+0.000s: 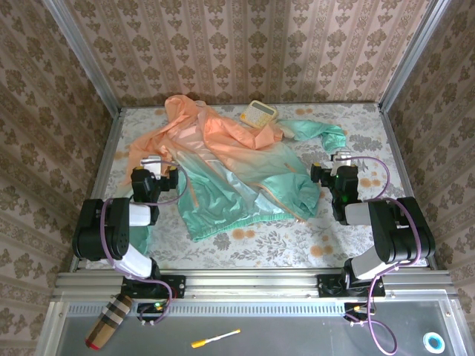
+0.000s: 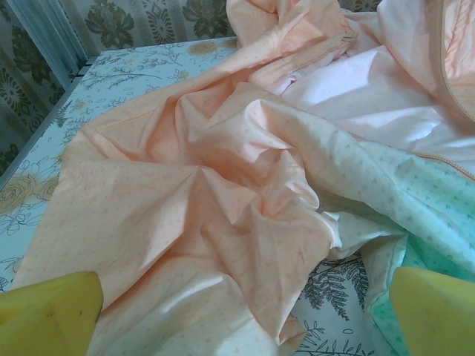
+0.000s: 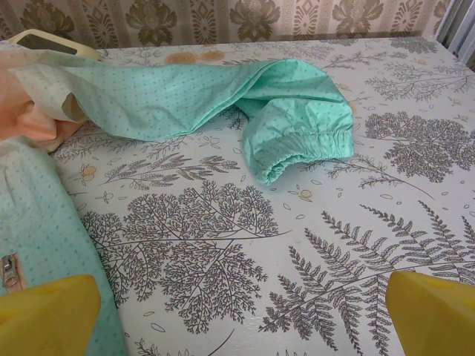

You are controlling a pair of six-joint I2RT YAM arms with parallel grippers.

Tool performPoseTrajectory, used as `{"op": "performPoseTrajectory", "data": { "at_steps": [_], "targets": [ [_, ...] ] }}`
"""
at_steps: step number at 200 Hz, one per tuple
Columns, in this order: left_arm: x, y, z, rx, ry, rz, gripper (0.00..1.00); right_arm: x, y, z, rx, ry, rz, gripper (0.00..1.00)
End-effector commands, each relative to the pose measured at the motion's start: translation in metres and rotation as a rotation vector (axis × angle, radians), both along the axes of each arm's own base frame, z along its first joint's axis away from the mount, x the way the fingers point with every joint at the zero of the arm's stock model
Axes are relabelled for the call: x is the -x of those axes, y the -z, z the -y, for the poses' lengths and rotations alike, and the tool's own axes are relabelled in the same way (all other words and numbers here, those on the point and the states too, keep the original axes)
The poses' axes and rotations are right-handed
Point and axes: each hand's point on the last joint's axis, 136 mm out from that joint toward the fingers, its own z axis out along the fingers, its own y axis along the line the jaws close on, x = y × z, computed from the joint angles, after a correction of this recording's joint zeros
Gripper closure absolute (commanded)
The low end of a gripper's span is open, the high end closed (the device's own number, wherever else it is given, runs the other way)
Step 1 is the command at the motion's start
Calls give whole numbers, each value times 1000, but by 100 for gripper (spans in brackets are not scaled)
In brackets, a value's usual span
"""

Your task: Zip up the jacket

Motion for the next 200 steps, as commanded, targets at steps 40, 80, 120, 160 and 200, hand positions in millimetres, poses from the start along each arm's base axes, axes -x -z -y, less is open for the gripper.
{"op": "performPoseTrajectory", "data": {
  "at_steps": [40,80,120,160,200],
  "targets": [
    [-4,-8,-6,-2,-22,20,0,-4,-5,0,8,-6,12,0],
    [2,-14,-18,40,-67,60,0,-5,-5,-12,6,-83,5,0],
    [-2,-20,-15,26,-51,39,1,-4,-28,-19,-5,-114,-132,3],
    [2,-40,-1,-15,-9,16,3,8,-33,-30,-151,-50,-387,16],
    [12,-46,36,-15,81,-132,10,26,-10,-88,-228,-156,-569,35]
  ]
}}
